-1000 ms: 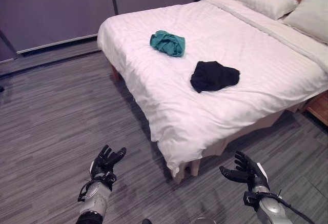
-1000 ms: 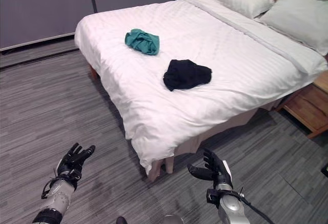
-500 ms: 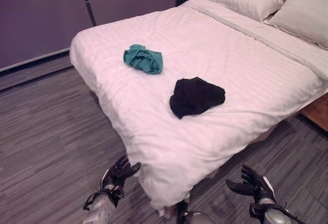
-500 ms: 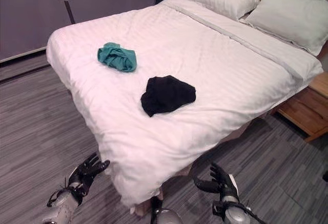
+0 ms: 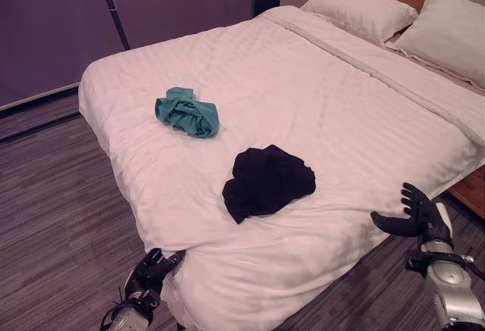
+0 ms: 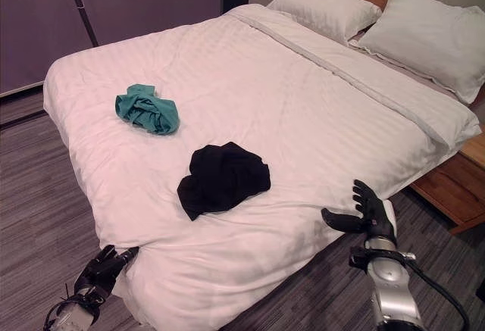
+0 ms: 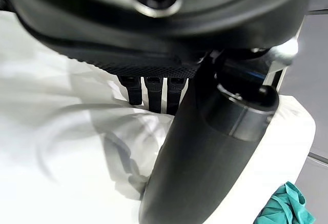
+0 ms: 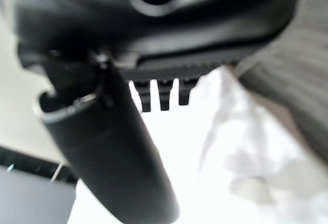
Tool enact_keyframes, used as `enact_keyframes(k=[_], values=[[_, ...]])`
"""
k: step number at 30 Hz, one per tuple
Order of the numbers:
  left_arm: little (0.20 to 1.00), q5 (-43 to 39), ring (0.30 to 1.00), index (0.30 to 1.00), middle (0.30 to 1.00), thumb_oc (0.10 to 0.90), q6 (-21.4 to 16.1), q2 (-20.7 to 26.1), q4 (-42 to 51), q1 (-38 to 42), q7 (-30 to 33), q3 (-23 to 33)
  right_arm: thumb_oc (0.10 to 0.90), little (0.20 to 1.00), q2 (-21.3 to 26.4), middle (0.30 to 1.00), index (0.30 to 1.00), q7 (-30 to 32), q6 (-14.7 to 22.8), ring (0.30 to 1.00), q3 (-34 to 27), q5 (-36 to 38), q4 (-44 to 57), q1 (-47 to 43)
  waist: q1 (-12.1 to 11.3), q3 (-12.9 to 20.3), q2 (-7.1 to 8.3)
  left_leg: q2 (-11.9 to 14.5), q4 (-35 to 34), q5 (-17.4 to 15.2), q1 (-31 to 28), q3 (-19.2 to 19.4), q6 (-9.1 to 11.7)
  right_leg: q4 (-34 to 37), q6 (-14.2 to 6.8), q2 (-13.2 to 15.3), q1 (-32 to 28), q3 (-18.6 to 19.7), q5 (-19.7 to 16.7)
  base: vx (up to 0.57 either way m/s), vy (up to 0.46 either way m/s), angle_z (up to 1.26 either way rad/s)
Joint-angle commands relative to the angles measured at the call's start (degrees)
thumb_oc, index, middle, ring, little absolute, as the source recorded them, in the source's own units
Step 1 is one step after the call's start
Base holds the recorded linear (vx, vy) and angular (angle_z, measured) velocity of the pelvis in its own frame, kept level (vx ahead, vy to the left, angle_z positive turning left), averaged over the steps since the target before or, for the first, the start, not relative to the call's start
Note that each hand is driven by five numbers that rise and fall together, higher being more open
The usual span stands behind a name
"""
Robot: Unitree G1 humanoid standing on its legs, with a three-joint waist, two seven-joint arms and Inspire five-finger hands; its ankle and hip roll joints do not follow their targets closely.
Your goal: Pick up bed clothes into laundry basket.
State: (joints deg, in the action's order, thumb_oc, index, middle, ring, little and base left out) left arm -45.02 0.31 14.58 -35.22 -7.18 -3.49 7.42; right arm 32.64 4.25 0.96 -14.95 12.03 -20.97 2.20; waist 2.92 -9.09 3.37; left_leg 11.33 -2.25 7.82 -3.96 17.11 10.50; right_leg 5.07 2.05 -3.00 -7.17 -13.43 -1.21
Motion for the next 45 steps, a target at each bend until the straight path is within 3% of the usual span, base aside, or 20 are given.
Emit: enact_keyframes(k=[1,4,11,16,23,30,34,36,39,40,45], values=[[0.900,-3.97,0.900,0.900,0.900,0.800,-8.75,2.23,7.82,11.92,-1.22,5.06,0.800,0.900,4.33,0.900,0.900,1.31,3.55,0.900,-1.62,-0.55,4.33,-2.47,0.73,4.13,-0.28,-1.86,1.02,0.61,-2.05,1.92,-2.77,-0.75,-8.82,7.72,-0.07,2.67,-1.79,0.08,0.130,0.18],[0.900,-3.37,0.900,0.900,0.900,0.800,-8.97,2.57,8.11,11.70,-0.55,5.52,0.800,0.900,4.97,0.900,0.900,1.02,2.84,0.900,-1.93,-1.84,3.80,-2.10,0.87,4.27,-0.50,-3.05,0.96,-0.77,-2.75,2.31,-3.52,-1.79,-9.36,8.64,0.44,3.71,-1.68,0.08,0.133,0.04],[0.900,-2.98,0.900,0.900,0.900,0.800,-9.08,4.98,9.19,11.38,-2.31,5.65,0.800,0.900,17.61,0.900,0.900,1.92,2.75,0.900,-4.86,-5.28,0.74,-7.80,0.30,5.20,-0.17,-5.13,-0.66,-2.19,-3.81,2.72,-4.67,-2.30,-10.99,10.11,1.16,4.48,-2.65,0.06,0.108,-0.06],[0.900,-3.55,0.900,0.900,0.900,0.800,-10.19,6.97,11.01,10.17,-3.36,5.00,0.800,0.900,29.72,0.900,0.900,-1.24,3.46,0.900,1.67,-4.31,-7.23,-17.17,-1.48,5.40,0.88,-5.89,-2.04,-1.83,-4.03,2.60,-4.64,-1.92,-11.87,10.50,1.03,3.81,-3.94,0.04,0.069,0.03],[0.900,-4.28,0.900,0.900,0.900,0.800,-10.21,5.97,10.88,3.84,-4.20,5.62,0.800,0.900,36.61,0.900,0.900,-4.86,4.13,0.900,14.10,-3.09,-13.58,-30.86,-4.82,5.37,2.31,-6.33,-2.63,-1.48,-2.92,1.62,-4.43,-0.87,-12.52,10.81,0.97,1.26,-5.08,0.01,0.034,0.09],[0.900,-5.64,0.900,0.900,0.900,0.800,-7.04,2.74,7.39,-1.57,-6.03,4.33,0.800,0.900,34.19,0.900,0.900,-9.26,2.56,0.900,25.91,-7.92,-14.27,-37.10,-7.01,4.69,2.32,-6.31,-2.75,-0.85,-2.28,0.32,-4.41,-0.50,-12.27,10.83,0.53,-1.04,-4.87,-0.01,0.010,0.26],[0.900,-5.62,0.900,0.900,0.900,0.800,-4.87,1.09,7.19,-5.27,-8.66,0.60,0.800,0.900,32.62,0.900,0.900,-13.06,2.94,0.900,36.53,-13.35,-16.17,-41.86,-8.66,4.29,1.95,-6.31,-2.75,-0.44,-1.77,-0.47,-4.41,-0.18,-12.10,10.83,0.33,-2.24,-4.59,-0.03,-0.011,0.18],[0.900,-6.99,0.900,0.900,0.900,0.800,-3.34,0.45,7.64,-7.02,-10.58,-0.69,0.800,0.900,32.63,0.900,0.900,-15.00,3.30,0.900,45.11,-20.36,-19.79,-46.25,-9.72,3.96,1.70,-6.33,-2.75,-0.23,-1.21,-1.25,-4.37,-0.07,-12.05,10.86,0.37,-2.92,-4.31,-0.04,-0.019,0.12],[0.900,-7.31,0.900,0.900,0.900,0.800,-2.95,-0.04,7.21,-7.28,-10.82,-0.77,0.800,0.900,32.26,0.900,0.900,-15.47,3.09,0.900,47.73,-22.65,-21.49,-47.87,-9.90,3.90,1.52,-6.40,-2.75,-0.18,-1.02,-1.54,-4.37,-0.07,-12.03,10.89,0.33,-3.23,-4.19,-0.01,-0.012,0.24],[0.900,-7.57,0.900,0.900,0.900,0.800,-2.33,-0.19,6.75,-7.43,-11.20,-0.64,0.800,0.900,32.00,0.900,0.900,-15.90,3.07,0.900,50.32,-26.77,-22.77,-49.48,-10.34,3.91,1.27,-6.56,-2.75,-0.10,-0.69,-2.09,-4.41,-0.07,-12.00,10.91,0.36,-3.49,-4.02,-0.01,-0.021,0.16],[0.900,-7.04,0.900,0.900,0.900,0.800,-2.19,-0.26,5.88,-7.14,-11.16,-1.66,0.800,0.900,30.21,0.900,0.900,-15.01,2.69,0.900,50.86,-30.40,-21.34,-51.03,-10.55,4.14,0.39,-6.82,-2.75,-0.40,0.02,-2.90,-4.60,-0.07,-12.02,11.10,0.68,-4.15,-3.78,0.00,-0.010,0.12]])
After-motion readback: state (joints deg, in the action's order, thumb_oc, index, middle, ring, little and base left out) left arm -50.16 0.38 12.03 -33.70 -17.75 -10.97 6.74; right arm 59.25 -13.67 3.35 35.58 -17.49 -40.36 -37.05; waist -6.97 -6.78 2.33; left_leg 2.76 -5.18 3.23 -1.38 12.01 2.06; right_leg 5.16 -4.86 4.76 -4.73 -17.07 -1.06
